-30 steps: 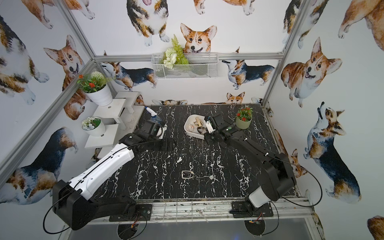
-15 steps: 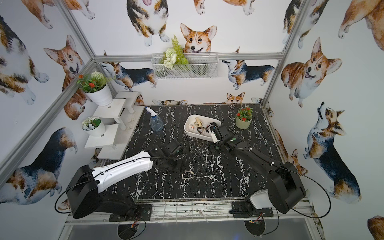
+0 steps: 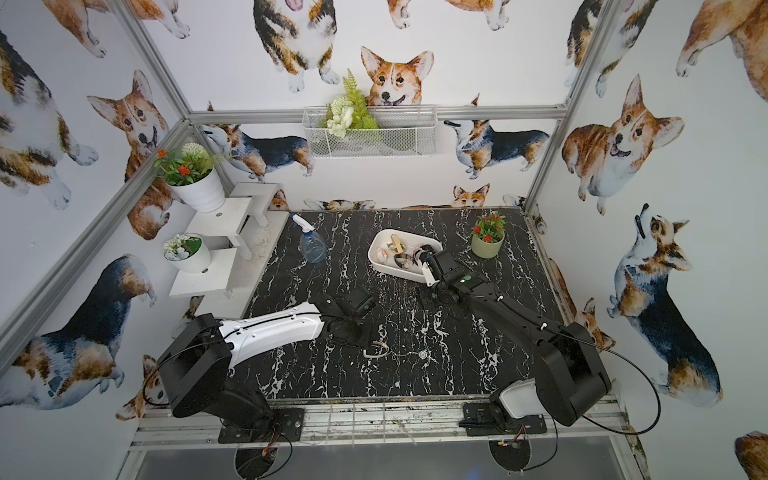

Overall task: Put the watch into the storage box
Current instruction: Pick up the watch at the center of the board, then place the watch in the storage box.

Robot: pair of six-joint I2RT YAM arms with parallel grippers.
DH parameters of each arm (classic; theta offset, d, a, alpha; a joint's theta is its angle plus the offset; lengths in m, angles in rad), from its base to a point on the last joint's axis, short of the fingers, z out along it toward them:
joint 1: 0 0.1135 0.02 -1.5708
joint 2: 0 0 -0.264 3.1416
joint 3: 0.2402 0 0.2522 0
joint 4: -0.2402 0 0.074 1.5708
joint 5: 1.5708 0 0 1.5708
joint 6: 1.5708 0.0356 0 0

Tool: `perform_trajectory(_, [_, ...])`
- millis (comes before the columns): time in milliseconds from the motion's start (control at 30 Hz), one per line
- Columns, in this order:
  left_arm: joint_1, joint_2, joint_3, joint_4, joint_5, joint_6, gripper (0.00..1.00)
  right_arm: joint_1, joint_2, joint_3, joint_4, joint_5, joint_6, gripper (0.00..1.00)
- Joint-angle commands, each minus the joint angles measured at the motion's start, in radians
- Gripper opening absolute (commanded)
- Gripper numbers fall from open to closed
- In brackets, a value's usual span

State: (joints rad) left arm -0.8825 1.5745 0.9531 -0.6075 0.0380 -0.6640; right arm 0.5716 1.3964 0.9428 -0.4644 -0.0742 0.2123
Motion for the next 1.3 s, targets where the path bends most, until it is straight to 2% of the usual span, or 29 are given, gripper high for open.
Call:
perform_trajectory(0, [0.0, 0.016, 0.001, 0.012, 0.022, -0.005, 0.51, 0.002, 0.003, 0.002, 0.015, 0.013, 0.013, 0.51])
perform_trajectory(100, [-0.006, 0.04, 0.004, 0.01, 0.034, -0.007, 0.4, 0.001, 0.003, 0.002, 0.014, 0.013, 0.015, 0.51])
perform_trajectory(233, [-0.015, 0.059, 0.016, -0.012, 0.033, -0.002, 0.38, 0.001, 0.002, -0.002, 0.012, 0.017, 0.014, 0.51])
perform_trajectory(400, [-0.015, 0.053, 0.018, -0.031, 0.03, 0.004, 0.17, 0.002, -0.003, -0.005, 0.008, 0.028, 0.011, 0.51])
perform_trajectory(500, [-0.015, 0.047, 0.022, -0.048, 0.008, 0.012, 0.0, 0.002, -0.006, -0.006, 0.01, 0.03, 0.013, 0.51])
perform_trajectory(800, [-0.007, 0.013, 0.111, -0.068, -0.096, 0.079, 0.0, 0.001, -0.043, -0.014, 0.032, 0.043, 0.02, 0.51])
perform_trajectory(967, [0.088, 0.022, 0.235, 0.012, -0.099, 0.153, 0.0, 0.0, -0.096, -0.055, 0.083, 0.065, 0.038, 0.52])
perform_trajectory(1133, [0.192, 0.142, 0.446, 0.026, -0.068, 0.227, 0.0, -0.008, -0.136, -0.091, 0.105, 0.093, 0.053, 0.52])
perform_trajectory(1267, [0.228, 0.295, 0.666, -0.033, -0.064, 0.29, 0.0, -0.013, -0.167, -0.118, 0.113, 0.119, 0.055, 0.53])
